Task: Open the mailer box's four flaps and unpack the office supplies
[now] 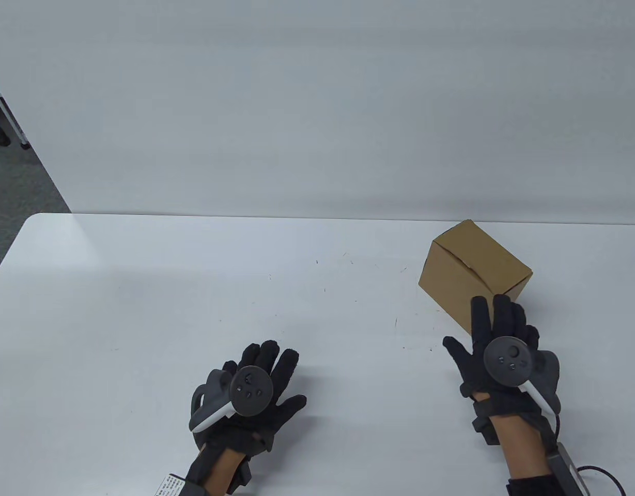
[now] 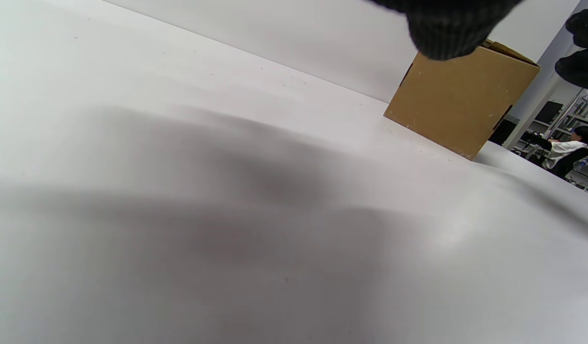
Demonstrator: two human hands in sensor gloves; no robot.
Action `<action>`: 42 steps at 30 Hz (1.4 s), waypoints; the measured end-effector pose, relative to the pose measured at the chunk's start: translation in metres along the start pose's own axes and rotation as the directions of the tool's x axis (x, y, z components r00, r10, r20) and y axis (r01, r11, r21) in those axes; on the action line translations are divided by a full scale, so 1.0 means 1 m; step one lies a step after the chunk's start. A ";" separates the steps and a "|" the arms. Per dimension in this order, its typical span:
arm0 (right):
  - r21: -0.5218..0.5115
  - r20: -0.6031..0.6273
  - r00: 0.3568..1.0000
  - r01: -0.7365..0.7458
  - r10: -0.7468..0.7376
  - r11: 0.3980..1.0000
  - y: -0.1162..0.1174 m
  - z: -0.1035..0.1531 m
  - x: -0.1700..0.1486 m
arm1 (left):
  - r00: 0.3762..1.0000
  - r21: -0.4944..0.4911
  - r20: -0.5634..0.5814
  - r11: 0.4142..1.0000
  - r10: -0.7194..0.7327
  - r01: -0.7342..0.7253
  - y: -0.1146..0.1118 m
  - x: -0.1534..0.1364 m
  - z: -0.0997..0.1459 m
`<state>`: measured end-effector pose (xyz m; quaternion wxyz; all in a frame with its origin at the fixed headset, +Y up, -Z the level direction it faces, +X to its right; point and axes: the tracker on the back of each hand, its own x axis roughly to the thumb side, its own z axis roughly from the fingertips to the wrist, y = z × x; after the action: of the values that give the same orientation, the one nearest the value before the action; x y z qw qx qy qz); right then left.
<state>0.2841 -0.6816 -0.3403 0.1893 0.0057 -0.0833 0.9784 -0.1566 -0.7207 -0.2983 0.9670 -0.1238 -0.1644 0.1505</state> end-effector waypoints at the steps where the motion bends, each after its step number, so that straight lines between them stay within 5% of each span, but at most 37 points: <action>1: -0.004 -0.017 1.000 0.008 -0.008 1.000 -0.003 -0.006 -0.006 | 1.000 -0.003 0.000 1.000 -0.001 0.001 0.000 0.000 0.000; 10: 0.069 -0.119 0.987 0.115 -0.106 0.991 -0.012 -0.062 -0.056 | 1.000 -0.014 0.017 1.000 -0.003 0.004 -0.001 0.003 0.000; 18: 0.257 -0.195 0.924 0.371 -0.328 0.892 -0.004 -0.098 -0.082 | 0.999 -0.019 0.043 1.000 -0.003 0.003 -0.001 0.009 0.001; 29: 0.240 -0.093 0.855 0.517 -0.511 0.822 0.000 -0.100 -0.085 | 0.999 -0.020 0.052 1.000 0.002 0.000 -0.002 0.010 0.001; 42: 0.437 0.084 0.830 0.467 -0.552 0.769 0.018 -0.092 -0.026 | 0.999 -0.016 0.044 1.000 0.016 -0.015 0.000 0.007 0.002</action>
<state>0.3028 -0.6925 -0.4350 0.4335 0.1686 0.1029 0.8792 -0.1514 -0.7180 -0.2941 0.9609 -0.1291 -0.1860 0.1595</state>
